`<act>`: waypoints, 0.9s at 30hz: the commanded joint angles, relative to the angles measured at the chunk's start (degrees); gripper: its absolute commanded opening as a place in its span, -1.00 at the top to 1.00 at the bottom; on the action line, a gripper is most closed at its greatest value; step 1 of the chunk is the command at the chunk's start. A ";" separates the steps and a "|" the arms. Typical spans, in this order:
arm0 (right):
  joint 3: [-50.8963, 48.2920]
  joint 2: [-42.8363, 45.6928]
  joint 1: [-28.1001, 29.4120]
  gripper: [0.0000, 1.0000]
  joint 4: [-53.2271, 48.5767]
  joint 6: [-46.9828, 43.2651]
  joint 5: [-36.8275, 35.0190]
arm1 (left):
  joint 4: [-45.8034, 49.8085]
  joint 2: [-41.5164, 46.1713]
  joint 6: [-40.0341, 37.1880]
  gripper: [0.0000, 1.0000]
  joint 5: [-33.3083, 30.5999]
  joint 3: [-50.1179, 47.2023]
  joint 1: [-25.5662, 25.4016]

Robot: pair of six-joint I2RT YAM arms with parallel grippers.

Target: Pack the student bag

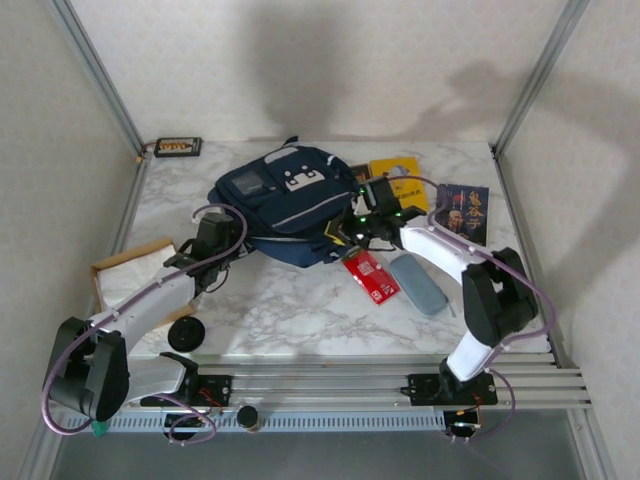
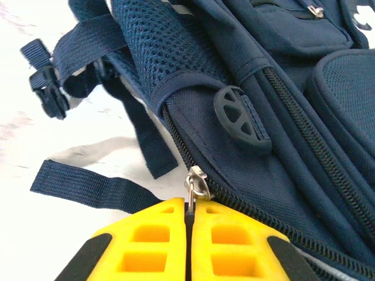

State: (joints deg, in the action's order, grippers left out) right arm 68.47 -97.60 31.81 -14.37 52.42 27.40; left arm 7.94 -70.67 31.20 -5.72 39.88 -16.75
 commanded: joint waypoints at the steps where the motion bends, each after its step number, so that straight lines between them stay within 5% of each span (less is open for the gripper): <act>1: 7.80 -6.19 2.98 1.00 2.68 -3.81 -0.03 | 5.21 1.98 0.01 1.00 -11.15 0.40 6.00; 7: 11.42 -10.54 4.83 1.00 2.01 -3.29 -3.05 | 3.18 4.56 -1.34 1.00 -5.73 -3.12 12.57; 10: 12.36 -11.74 4.84 1.00 -0.12 -4.30 -5.51 | 0.55 2.36 -1.44 1.00 -0.49 -2.82 12.53; 19: 6.76 -9.46 4.83 1.00 4.07 -2.86 -7.88 | 1.99 -1.05 -0.28 1.00 -1.90 -1.28 12.18; 21: 6.46 -8.92 5.25 0.82 5.05 -2.95 -6.76 | 2.88 0.05 -0.31 1.00 0.59 -1.28 11.93; 25: 7.96 -6.14 5.30 0.21 -1.17 -6.17 -10.92 | 4.12 6.21 1.14 0.01 5.13 -2.48 11.48; 27: 6.34 -2.62 5.07 -0.02 -2.50 -7.59 -14.56 | 6.38 8.61 1.55 -0.02 5.24 -2.10 11.44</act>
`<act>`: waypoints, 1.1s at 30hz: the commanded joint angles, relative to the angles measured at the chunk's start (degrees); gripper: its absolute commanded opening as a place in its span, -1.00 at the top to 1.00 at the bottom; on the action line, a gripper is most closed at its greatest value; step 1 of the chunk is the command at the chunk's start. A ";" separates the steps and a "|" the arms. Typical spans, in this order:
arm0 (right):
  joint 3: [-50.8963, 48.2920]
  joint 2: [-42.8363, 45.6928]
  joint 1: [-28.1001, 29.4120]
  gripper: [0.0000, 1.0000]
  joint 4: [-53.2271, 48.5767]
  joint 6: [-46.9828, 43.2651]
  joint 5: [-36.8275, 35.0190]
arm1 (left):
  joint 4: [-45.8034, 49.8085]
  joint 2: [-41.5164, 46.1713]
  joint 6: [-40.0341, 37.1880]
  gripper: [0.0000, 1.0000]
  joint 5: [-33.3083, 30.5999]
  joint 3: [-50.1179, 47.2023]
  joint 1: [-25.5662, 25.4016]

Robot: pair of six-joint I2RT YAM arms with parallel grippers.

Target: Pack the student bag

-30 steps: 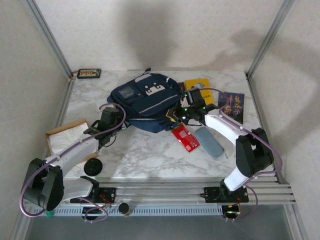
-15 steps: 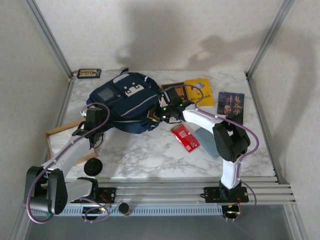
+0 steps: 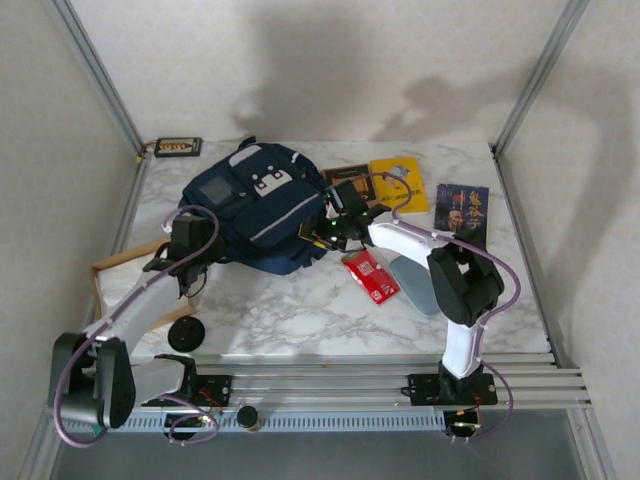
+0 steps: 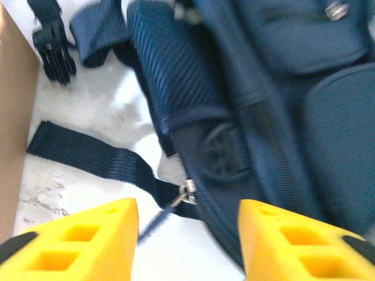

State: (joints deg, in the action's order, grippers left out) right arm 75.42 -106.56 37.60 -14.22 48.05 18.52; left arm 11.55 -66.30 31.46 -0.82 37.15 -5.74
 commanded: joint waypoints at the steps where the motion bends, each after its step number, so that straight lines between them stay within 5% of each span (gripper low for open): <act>1: -1.83 8.54 -0.82 -0.12 -2.82 -3.93 -6.40 | 3.89 5.31 1.63 -0.02 -0.04 0.97 0.23; 6: -5.77 14.62 -4.54 -0.41 -5.73 -6.89 -5.73 | 3.82 7.18 2.07 -0.03 4.24 2.59 -2.33; 10: -7.82 16.69 -11.93 -0.50 -6.61 -10.85 -7.97 | 1.04 5.27 2.73 -0.08 4.61 5.14 -10.45; 13: -6.74 14.11 -16.16 -0.54 -7.26 -15.42 -11.33 | -2.91 1.82 4.93 -0.11 5.71 7.07 -16.75; 19: -1.63 4.58 -22.69 -0.49 -5.70 -20.10 -5.33 | -7.75 -8.18 6.66 -0.13 4.38 13.10 -26.12; 33: 11.62 -13.44 -25.67 -0.37 -7.26 -20.28 -2.81 | -13.22 -21.78 8.61 -0.14 6.71 21.30 -30.64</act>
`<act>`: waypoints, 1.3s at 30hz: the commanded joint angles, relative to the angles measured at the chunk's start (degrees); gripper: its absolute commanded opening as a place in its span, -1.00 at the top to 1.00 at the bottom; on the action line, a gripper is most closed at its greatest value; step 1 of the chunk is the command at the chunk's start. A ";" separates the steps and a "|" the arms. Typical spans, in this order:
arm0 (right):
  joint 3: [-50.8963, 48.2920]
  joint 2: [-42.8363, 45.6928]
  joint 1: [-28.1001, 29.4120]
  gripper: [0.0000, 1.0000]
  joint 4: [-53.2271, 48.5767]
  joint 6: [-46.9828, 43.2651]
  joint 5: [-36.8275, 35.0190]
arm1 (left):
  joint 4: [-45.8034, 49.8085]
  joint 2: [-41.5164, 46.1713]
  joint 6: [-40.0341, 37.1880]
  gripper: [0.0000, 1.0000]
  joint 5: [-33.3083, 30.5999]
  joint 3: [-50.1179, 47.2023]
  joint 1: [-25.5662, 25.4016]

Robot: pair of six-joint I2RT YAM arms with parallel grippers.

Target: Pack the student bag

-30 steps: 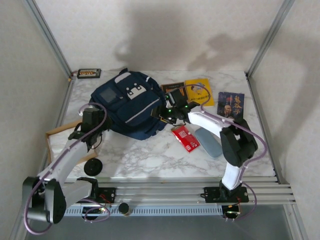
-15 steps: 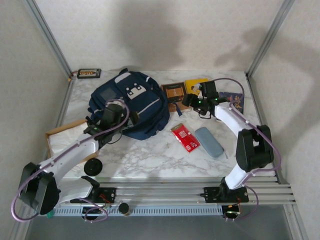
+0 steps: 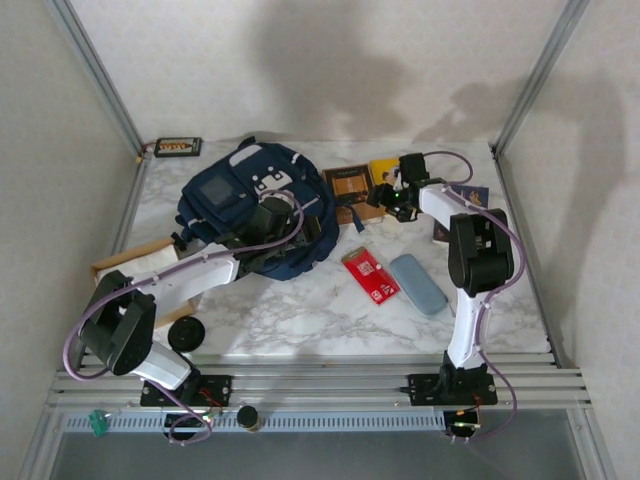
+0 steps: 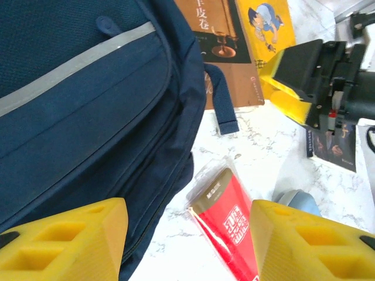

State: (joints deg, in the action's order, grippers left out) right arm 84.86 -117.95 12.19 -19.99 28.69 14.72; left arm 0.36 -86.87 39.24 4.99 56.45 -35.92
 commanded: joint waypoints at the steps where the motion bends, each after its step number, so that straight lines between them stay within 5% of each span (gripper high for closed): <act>1: 2.49 -2.66 -0.31 -0.37 -1.80 -0.68 1.05 | -2.19 -1.85 0.96 -0.14 0.98 2.29 -0.51; 10: 4.60 -6.82 -0.16 -0.46 -1.25 -0.47 0.59 | -1.69 -4.36 1.08 -0.15 0.57 3.14 -0.73; 18: 9.28 -7.67 3.20 -0.33 -4.60 -2.88 0.41 | -0.04 -4.54 0.66 -0.18 -1.63 3.41 -0.73; 34: 15.16 -10.31 4.24 0.22 -11.33 -7.37 2.12 | 1.07 -4.00 0.22 -0.26 -2.78 2.38 -0.68; 39: 16.21 -10.25 4.29 0.67 -12.60 -8.72 3.61 | 1.08 -3.67 0.57 -0.26 -2.89 2.47 -0.73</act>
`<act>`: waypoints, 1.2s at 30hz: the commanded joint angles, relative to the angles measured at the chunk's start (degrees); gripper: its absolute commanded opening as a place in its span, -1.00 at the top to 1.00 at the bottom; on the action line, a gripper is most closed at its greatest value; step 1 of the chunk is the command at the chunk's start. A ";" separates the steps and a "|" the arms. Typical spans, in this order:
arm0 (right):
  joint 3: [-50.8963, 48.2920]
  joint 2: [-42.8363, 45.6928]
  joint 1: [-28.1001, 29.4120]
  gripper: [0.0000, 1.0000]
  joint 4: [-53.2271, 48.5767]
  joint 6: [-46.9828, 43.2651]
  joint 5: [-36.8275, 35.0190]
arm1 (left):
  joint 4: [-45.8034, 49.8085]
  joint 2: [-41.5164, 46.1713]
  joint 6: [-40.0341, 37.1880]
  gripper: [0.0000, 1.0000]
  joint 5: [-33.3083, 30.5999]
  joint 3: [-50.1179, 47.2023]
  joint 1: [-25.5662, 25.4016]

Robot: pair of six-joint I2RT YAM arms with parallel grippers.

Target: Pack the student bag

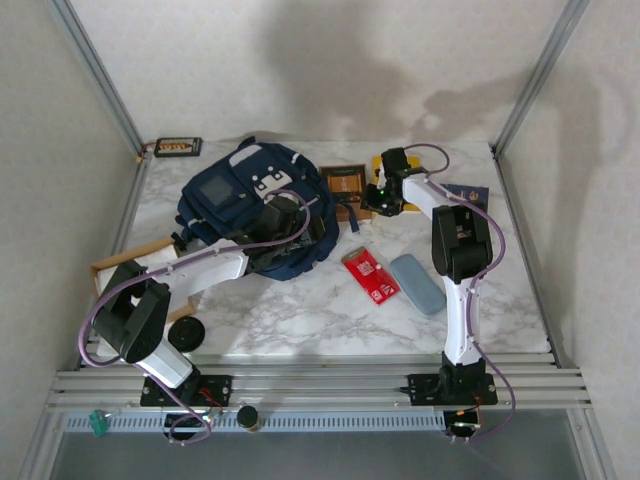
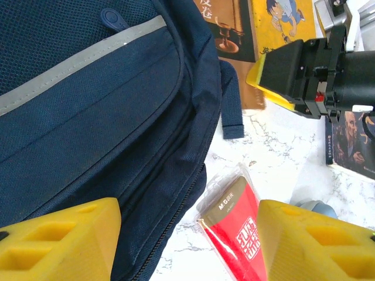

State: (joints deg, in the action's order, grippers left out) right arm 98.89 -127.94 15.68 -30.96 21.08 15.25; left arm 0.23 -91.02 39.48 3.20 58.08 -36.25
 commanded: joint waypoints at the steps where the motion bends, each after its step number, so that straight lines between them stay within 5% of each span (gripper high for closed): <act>1: 1.98 0.32 0.75 0.74 -1.29 -1.21 3.14 | 1.14 0.47 0.40 -0.26 -0.99 0.80 -0.40; 7: 0.72 4.26 0.58 0.99 0.84 -0.79 5.42 | 1.22 1.15 0.54 -0.26 -1.08 0.90 -0.40; 16: -1.95 12.30 -0.83 1.00 1.86 0.18 8.91 | 0.39 4.39 2.03 -0.29 1.63 1.06 -0.40; 26: -23.49 30.82 -6.41 1.00 6.63 4.47 13.43 | -0.36 4.77 5.06 -0.35 6.00 3.26 -0.58; 31: -28.66 30.90 -7.75 1.00 6.62 1.89 12.02 | -1.64 2.79 5.69 -0.36 6.73 3.67 -1.62; 34: -28.71 31.02 -9.21 0.87 6.29 1.24 10.27 | -1.64 1.56 6.12 -0.36 7.23 4.61 -2.31; 36: -27.95 30.04 -11.38 0.44 6.06 1.76 8.30 | -1.95 1.05 6.24 -0.38 6.84 5.10 -3.09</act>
State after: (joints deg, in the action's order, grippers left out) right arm 70.78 -97.01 6.63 -24.86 23.22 26.11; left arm -0.58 -88.97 44.86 9.26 61.12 -38.22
